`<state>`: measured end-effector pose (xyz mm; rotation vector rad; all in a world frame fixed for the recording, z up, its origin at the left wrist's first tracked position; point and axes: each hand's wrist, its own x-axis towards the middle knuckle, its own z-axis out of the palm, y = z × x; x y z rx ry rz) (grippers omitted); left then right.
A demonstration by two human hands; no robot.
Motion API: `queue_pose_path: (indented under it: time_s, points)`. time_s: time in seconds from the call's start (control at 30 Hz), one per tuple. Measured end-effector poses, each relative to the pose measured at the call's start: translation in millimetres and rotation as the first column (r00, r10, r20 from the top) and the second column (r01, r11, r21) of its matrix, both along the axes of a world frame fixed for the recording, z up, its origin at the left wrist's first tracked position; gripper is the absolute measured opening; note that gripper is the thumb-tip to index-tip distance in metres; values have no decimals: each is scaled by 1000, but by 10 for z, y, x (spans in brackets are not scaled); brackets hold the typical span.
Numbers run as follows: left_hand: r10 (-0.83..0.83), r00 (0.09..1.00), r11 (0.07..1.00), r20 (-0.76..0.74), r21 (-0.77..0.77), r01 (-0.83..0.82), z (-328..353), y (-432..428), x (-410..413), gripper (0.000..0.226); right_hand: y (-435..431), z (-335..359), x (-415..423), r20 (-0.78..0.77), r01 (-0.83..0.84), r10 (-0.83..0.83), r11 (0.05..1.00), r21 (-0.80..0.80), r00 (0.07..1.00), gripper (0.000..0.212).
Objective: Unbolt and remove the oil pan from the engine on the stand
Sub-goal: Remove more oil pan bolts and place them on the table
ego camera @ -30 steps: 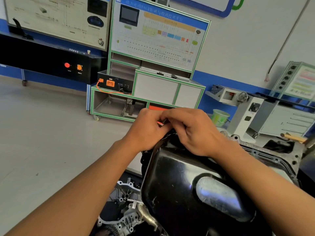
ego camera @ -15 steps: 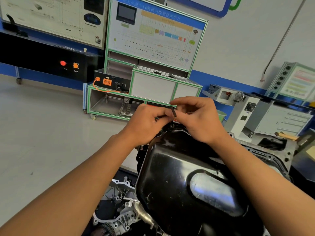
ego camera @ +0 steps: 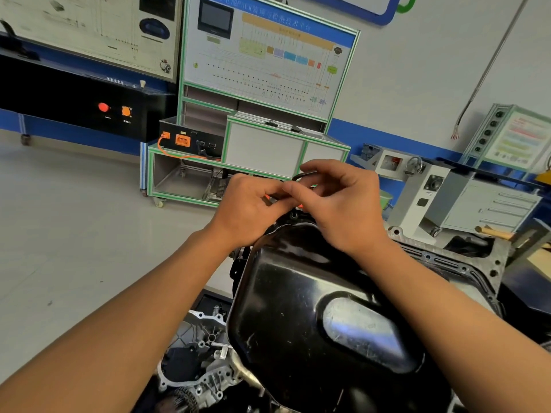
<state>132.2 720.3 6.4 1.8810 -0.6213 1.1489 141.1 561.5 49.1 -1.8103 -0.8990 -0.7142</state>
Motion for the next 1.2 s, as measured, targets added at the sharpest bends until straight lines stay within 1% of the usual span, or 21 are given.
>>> queue_pose_path:
  time_s: [0.03, 0.1, 0.17, 0.3, 0.43, 0.5, 0.57, 0.63, 0.7, 0.77, 0.83, 0.87, 0.97, 1.07, 1.13, 1.2]
  points:
    - [2, 1000, 1000, -10, -9, -2, 3, 0, 1, 14, 13, -15, -23, 92, 70, -67, 997, -31, 993, 26]
    - [-2, 999, 1000, -32, -30, 1, 11, -1, -2, 14, 45, -26, -65, 268, 183, -161, 981, -62, 950, 31]
    - [-16, 999, 999, -47, -46, 14, 12, -4, -4, 13, 60, -13, -93, 375, 236, -184, 967, -98, 909, 32]
    - [-52, 993, 998, -107, -42, 48, 20, 20, -17, 13, 64, 0, -118, 395, 284, -169, 925, -252, 903, 36]
    - [-36, 993, 999, -113, -20, 34, 15, 74, -11, 4, 90, 6, -168, 490, 355, -202, 903, -241, 848, 34]
    - [-28, 995, 1000, -94, 1, 28, 5, 68, -15, 4, 101, 8, -174, 503, 361, -195, 896, -257, 842, 34]
    - [-46, 995, 999, -87, 1, 46, 6, 51, -28, 9, 94, 11, -163, 471, 317, -145, 896, -310, 870, 36]
    - [-89, 990, 996, -110, -3, 89, 33, 26, -67, 17, 80, 12, -146, 419, 248, -63, 881, -404, 906, 43]
    - [-127, 976, 992, -176, -10, 127, 73, 4, -100, 21, 54, 12, -131, 348, 151, 37, 854, -498, 937, 48]
    - [-171, 959, 984, -228, 7, 177, 91, 12, -110, 27, 21, 15, -121, 253, 57, 92, 848, -526, 963, 50]
    - [-210, 946, 974, -246, 34, 225, 90, 29, -111, 40, -12, 30, -104, 152, -15, 102, 873, -488, 983, 50]
    - [-214, 941, 971, -262, 44, 233, 92, 33, -111, 41, -23, 36, -92, 109, -47, 109, 887, -459, 988, 49]
    - [-221, 934, 971, -281, 27, 238, 104, 30, -118, 32, -23, 33, -67, 15, -127, 144, 913, -387, 989, 47]
    - [-204, 947, 976, -250, 25, 217, 108, 23, -116, 34, -15, 24, -68, -88, -214, 197, 936, -279, 976, 41]
    - [-198, 953, 978, -231, 23, 209, 104, 12, -121, 32, -20, 38, -73, -162, -278, 247, 937, -211, 955, 34]
    - [-181, 961, 983, -210, -3, 185, 94, 5, -131, 29, -28, 80, -81, -236, -350, 306, 920, -177, 922, 26]
